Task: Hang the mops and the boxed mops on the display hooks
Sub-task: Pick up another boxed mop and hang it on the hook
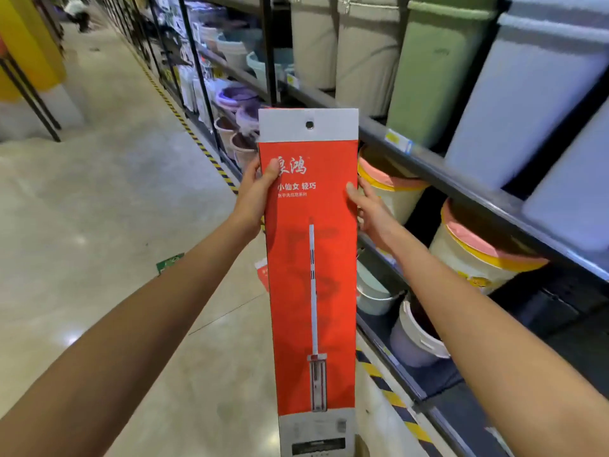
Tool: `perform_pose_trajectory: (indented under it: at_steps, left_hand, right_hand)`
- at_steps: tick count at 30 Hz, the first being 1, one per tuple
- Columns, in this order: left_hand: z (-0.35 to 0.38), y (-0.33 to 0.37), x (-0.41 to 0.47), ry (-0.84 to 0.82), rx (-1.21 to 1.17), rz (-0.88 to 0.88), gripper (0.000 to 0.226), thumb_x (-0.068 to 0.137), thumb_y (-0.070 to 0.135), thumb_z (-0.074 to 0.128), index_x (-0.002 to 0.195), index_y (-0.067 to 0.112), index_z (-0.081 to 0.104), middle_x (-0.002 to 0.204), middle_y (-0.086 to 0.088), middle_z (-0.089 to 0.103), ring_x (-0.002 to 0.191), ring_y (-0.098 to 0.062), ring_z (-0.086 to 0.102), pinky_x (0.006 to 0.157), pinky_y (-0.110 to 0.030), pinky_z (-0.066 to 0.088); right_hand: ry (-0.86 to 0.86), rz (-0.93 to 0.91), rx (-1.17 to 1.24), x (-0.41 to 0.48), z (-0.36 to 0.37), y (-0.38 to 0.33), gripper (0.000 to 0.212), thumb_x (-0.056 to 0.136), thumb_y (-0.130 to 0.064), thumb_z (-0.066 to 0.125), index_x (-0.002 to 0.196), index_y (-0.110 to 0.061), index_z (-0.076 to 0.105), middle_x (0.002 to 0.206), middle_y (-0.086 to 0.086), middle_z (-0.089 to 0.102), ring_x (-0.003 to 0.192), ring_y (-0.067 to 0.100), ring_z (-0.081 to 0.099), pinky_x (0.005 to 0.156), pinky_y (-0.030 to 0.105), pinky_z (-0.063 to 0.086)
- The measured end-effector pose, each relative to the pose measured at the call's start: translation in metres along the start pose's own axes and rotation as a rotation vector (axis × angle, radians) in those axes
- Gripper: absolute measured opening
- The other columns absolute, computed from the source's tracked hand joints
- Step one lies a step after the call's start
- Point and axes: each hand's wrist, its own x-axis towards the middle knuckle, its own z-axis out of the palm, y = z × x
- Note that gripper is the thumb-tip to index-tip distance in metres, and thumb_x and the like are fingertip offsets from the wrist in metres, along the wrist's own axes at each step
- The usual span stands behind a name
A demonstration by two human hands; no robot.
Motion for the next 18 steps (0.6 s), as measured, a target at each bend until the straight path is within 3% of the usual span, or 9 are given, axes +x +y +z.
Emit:
perform_pose_trajectory:
  at_steps: [2,4,8,10,12,14,16,18]
  left_hand:
    - [0.025,0.007,-0.023,-0.085,-0.019,0.010,0.050,0.091,0.039,0.060,0.132,0.012,0.049,0.115,-0.005,0.068,0.095,-0.017,0.069,0.083,-0.032,0.057]
    - [0.050,0.015,-0.044,-0.144,-0.022,0.024,0.046,0.094,0.035,0.057,0.132,0.010,0.049,0.114,-0.006,0.068,0.094,-0.018,0.068,0.085,-0.035,0.056]
    - [0.101,0.028,-0.080,-0.248,-0.014,0.052,0.049,0.093,0.036,0.059,0.133,0.010,0.048,0.109,-0.003,0.069,0.089,-0.014,0.069,0.081,-0.033,0.056]
    - [0.129,0.033,-0.102,-0.320,-0.008,0.065,0.053,0.093,0.037,0.059,0.136,0.012,0.044,0.117,-0.006,0.066,0.096,-0.016,0.069,0.079,-0.030,0.057]
    - [0.159,0.040,-0.126,-0.385,0.015,0.079,0.056,0.092,0.041,0.059,0.138,0.015,0.041,0.126,-0.008,0.062,0.105,-0.020,0.066,0.086,-0.034,0.056]
    - [0.190,0.047,-0.153,-0.423,0.012,0.072,0.063,0.087,0.046,0.061,0.139,0.017,0.040,0.131,-0.009,0.059,0.109,-0.021,0.064,0.092,-0.039,0.053]
    - [0.222,0.051,-0.178,-0.460,0.004,0.061,0.068,0.084,0.047,0.062,0.140,0.016,0.039,0.132,-0.008,0.059,0.110,-0.021,0.063,0.093,-0.040,0.053]
    - [0.255,0.055,-0.205,-0.486,0.002,0.061,0.054,0.094,0.037,0.056,0.139,0.013,0.039,0.129,-0.008,0.060,0.101,-0.014,0.066,0.085,-0.032,0.056]
  right_hand:
    - [0.065,-0.097,0.019,-0.023,-0.014,-0.029,0.073,0.072,-0.057,0.071,0.135,-0.029,0.046,0.116,-0.007,0.068,0.099,0.013,0.068,0.083,0.033,0.054]
    - [0.135,-0.159,0.052,-0.049,-0.031,-0.049,0.087,0.061,-0.061,0.077,0.134,-0.023,0.049,0.120,0.003,0.068,0.105,0.021,0.068,0.089,0.039,0.054]
    - [0.233,-0.231,0.094,-0.107,-0.078,-0.074,0.069,0.072,-0.046,0.071,0.131,-0.015,0.051,0.116,0.006,0.068,0.093,0.019,0.069,0.085,0.037,0.054]
    - [0.286,-0.266,0.113,-0.138,-0.105,-0.082,0.054,0.074,-0.038,0.072,0.121,-0.015,0.057,0.104,0.006,0.071,0.085,0.019,0.069,0.083,0.039,0.055]
    - [0.346,-0.310,0.141,-0.175,-0.129,-0.088,0.041,0.078,-0.031,0.072,0.114,-0.014,0.060,0.094,0.006,0.072,0.077,0.018,0.070,0.077,0.037,0.056]
    - [0.412,-0.338,0.113,-0.214,-0.152,-0.094,0.046,0.079,-0.031,0.072,0.119,-0.011,0.059,0.094,0.005,0.072,0.077,0.015,0.071,0.070,0.031,0.057]
    - [0.467,-0.364,0.087,-0.256,-0.175,-0.099,0.054,0.077,-0.036,0.073,0.123,-0.012,0.057,0.102,0.009,0.072,0.086,0.021,0.072,0.076,0.036,0.058]
    - [0.509,-0.389,0.068,-0.294,-0.199,-0.104,0.045,0.080,-0.034,0.072,0.118,-0.015,0.059,0.103,0.008,0.071,0.089,0.022,0.070,0.081,0.039,0.057]
